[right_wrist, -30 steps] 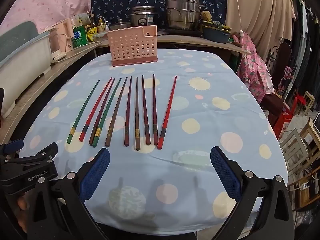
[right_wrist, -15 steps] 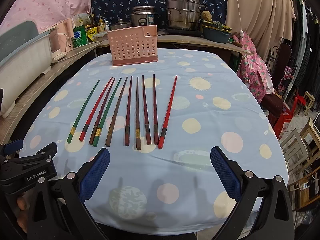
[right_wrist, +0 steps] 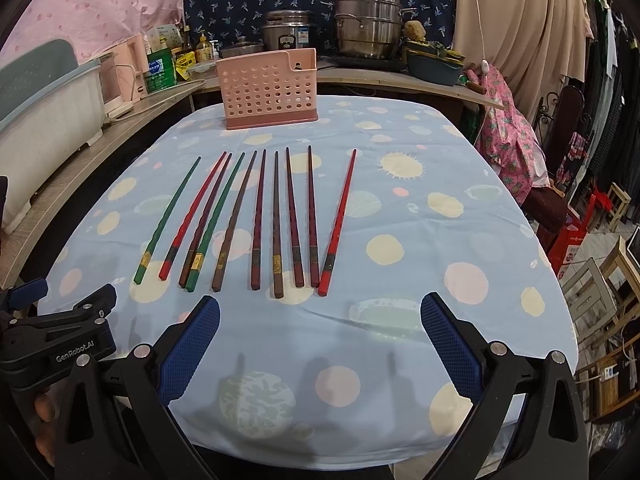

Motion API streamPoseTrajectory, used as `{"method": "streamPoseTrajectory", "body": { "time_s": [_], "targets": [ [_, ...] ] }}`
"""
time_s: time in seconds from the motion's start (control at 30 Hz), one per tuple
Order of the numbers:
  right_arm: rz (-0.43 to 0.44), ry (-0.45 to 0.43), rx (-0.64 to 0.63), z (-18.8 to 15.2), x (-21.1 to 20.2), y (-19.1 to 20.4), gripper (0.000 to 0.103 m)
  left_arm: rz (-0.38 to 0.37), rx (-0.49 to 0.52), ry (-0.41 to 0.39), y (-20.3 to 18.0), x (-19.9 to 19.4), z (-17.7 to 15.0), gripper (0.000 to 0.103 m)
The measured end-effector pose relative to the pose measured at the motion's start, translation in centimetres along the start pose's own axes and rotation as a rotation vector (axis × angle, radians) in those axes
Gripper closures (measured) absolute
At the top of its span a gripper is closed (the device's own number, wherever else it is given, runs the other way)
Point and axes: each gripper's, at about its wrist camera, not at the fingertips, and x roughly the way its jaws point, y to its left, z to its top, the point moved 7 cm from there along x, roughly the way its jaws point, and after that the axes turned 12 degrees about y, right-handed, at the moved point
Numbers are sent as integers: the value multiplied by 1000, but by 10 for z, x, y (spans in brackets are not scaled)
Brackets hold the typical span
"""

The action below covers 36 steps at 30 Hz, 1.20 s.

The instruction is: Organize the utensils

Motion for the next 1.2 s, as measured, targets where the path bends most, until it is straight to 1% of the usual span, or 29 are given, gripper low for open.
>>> {"method": "streamPoseTrajectory", "body": {
  "time_s": [1.2],
  "targets": [
    [3, 4, 2, -1, 1, 0, 7, 2, 1, -6, -3, -2, 0, 7]
  ]
}}
